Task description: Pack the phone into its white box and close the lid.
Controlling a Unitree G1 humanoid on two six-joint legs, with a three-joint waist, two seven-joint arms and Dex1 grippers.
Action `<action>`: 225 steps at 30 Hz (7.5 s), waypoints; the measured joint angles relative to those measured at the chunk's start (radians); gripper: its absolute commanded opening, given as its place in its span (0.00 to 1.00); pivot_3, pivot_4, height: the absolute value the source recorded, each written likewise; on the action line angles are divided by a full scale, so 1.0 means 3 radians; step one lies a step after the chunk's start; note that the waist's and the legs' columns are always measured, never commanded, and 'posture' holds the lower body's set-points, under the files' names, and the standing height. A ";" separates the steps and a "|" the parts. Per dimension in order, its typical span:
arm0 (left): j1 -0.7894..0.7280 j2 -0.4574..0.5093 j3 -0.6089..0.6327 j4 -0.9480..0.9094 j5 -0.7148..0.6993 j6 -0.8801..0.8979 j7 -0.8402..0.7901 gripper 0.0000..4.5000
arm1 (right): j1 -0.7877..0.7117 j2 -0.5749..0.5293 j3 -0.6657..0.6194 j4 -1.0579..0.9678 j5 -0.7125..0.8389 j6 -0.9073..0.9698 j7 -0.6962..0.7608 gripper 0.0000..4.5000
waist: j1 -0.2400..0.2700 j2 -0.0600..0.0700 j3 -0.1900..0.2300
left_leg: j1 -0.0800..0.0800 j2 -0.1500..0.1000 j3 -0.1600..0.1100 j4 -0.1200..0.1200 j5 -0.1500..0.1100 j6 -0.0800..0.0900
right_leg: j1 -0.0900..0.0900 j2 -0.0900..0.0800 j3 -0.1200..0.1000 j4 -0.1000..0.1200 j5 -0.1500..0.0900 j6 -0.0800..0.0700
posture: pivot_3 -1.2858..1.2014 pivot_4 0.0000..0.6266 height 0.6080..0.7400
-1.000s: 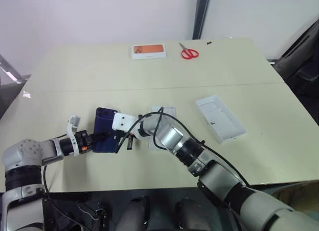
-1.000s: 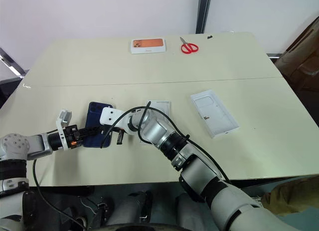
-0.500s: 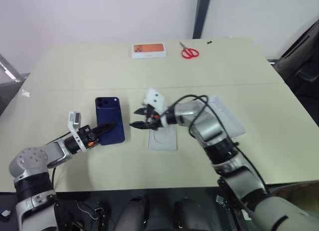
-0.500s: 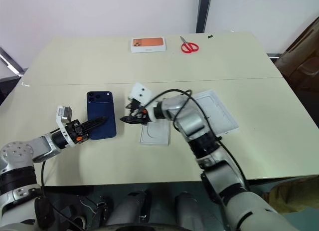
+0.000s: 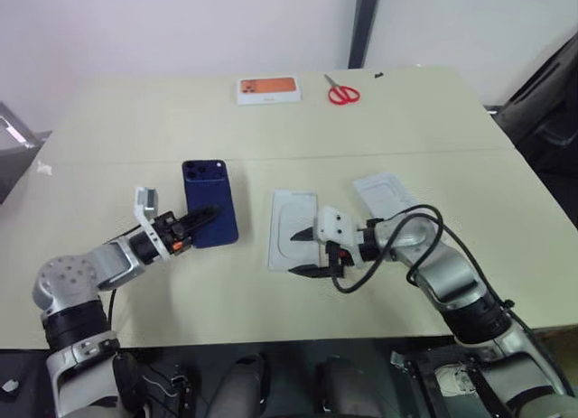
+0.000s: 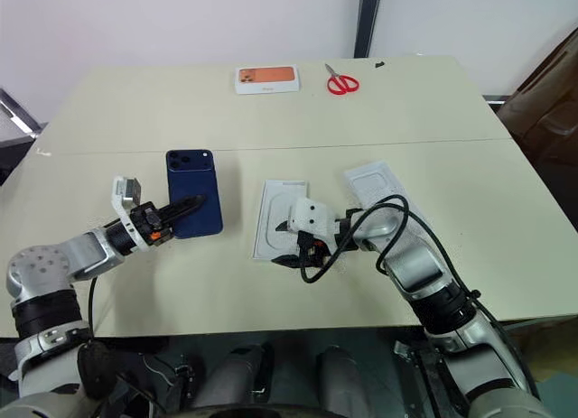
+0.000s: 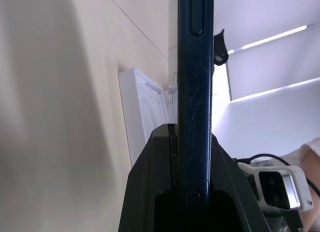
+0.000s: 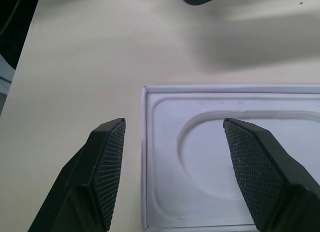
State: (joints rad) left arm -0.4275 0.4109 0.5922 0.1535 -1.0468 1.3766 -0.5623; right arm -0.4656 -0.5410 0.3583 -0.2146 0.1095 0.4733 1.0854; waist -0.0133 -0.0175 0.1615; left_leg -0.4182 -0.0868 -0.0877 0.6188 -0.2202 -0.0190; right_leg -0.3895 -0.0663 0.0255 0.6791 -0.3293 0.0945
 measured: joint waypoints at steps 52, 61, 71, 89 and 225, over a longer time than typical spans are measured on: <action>0.0006 0.0002 -0.0091 0.0006 -0.0379 0.0049 0.0309 0.00 | 0.0166 -0.0030 0.0191 0.0023 -0.0146 -0.0292 -0.0088 0.31 | 0.0005 -0.0004 0.0003 | -0.0014 0.0000 -0.0003 0.0026 -0.0001 0.0002 | -0.0001 0.0000 -0.0003 0.0002 0.0000 0.0000 | 0.52 0.24 0.95; 0.0009 0.0002 -0.0099 0.0005 -0.0395 0.0050 0.0318 0.00 | 0.0160 -0.0010 0.0197 0.0085 -0.0164 -0.0304 -0.0114 0.01 | 0.0004 -0.0004 0.0003 | -0.0016 0.0000 -0.0003 0.0029 -0.0001 0.0002 | -0.0001 0.0001 -0.0004 0.0004 0.0000 0.0000 | 0.52 0.24 0.95; 0.0009 0.0002 -0.0099 0.0008 -0.0407 0.0059 0.0352 0.00 | 0.0160 -0.0026 0.0199 0.0067 -0.0151 -0.0286 -0.0087 0.01 | 0.0005 -0.0004 0.0003 | -0.0017 0.0000 -0.0003 0.0030 -0.0001 0.0002 | -0.0002 0.0001 -0.0004 0.0004 0.0000 0.0000 | 0.52 0.24 0.95; -0.0104 -0.0152 -0.0190 0.0019 -0.0543 0.0191 0.0448 0.00 | 0.0196 0.0322 0.0291 -0.0243 -0.0045 0.0235 -0.0371 0.53 | 0.0006 -0.0004 0.0003 | -0.0019 -0.0001 -0.0004 0.0034 -0.0001 0.0002 | -0.0003 0.0001 -0.0005 0.0007 0.0000 0.0000 | 0.52 0.24 0.95; -0.0776 -0.0842 -0.2311 0.0551 0.2080 -0.1756 -0.0422 0.00 | 0.0204 -0.0356 -0.0760 0.0846 -0.0511 -0.0431 -0.0805 0.01 | 0.0078 -0.0003 0.0001 | -0.0024 -0.0004 0.0001 0.0049 -0.0002 0.0007 | -0.0001 0.0001 -0.0004 0.0011 0.0000 0.0001 | 0.52 0.24 0.95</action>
State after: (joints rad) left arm -0.6602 0.1584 -0.1011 0.3188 -0.4228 0.8499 -0.6889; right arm -0.4043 -0.6479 0.1304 0.0392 -0.0438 0.3439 0.8438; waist 0.0101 -0.0184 0.1619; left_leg -0.4256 -0.0880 -0.0875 0.6335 -0.2208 -0.0169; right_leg -0.3899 -0.0659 0.0243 0.6825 -0.3293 0.0949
